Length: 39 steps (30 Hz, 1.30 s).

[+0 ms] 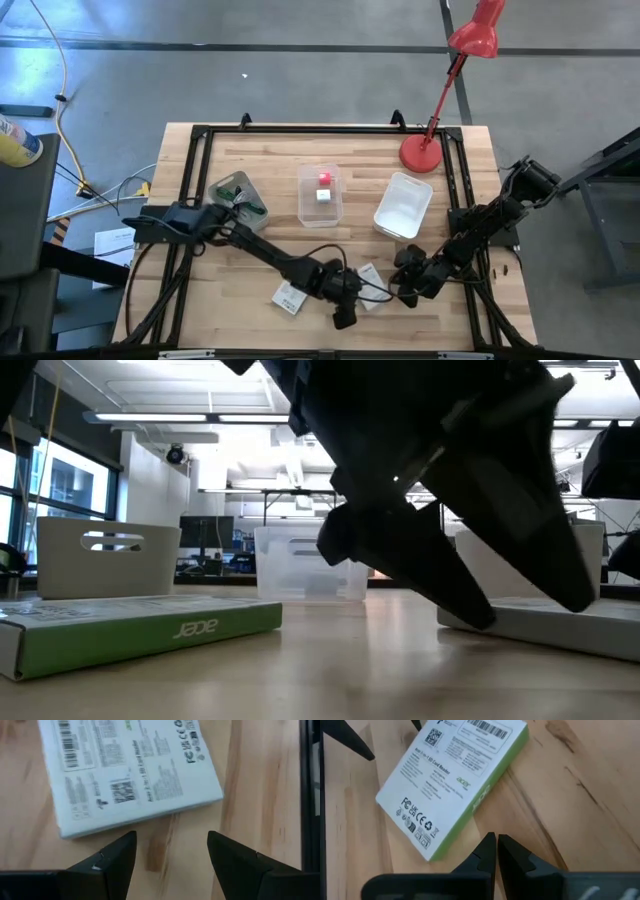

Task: Pick and place items into bin
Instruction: Put the right card reader box into the white bin

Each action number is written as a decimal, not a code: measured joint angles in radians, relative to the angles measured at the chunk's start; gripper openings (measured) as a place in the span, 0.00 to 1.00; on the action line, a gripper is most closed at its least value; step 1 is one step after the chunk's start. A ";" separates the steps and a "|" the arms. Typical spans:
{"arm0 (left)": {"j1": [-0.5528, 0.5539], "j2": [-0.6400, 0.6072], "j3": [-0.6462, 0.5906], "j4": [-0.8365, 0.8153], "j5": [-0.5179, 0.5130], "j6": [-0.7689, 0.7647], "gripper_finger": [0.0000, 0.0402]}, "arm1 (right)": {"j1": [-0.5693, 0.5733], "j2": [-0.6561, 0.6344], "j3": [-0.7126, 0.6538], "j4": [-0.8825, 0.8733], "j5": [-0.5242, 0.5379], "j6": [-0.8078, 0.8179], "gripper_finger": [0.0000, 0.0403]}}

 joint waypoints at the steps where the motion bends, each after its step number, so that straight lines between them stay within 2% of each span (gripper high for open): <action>1: 0.000 0.004 0.001 0.006 0.001 -0.005 0.58 | 0.000 0.000 0.000 0.000 -0.008 -0.001 0.03; 9: 0.005 0.017 0.002 -0.005 -0.021 0.013 0.58 | 0.000 0.000 0.000 0.076 -0.033 -0.019 0.03; 19: 0.052 0.020 0.002 -0.007 -0.031 0.135 0.58 | 0.000 0.000 0.002 0.157 -0.045 -0.034 0.03; 29: 0.059 0.021 0.002 -0.024 -0.011 0.357 0.58 | 0.012 0.000 0.002 0.077 -0.026 0.034 0.03; 39: 0.077 0.021 0.001 -0.015 -0.010 0.316 0.58 | -0.019 0.005 0.002 0.102 -0.034 0.083 0.03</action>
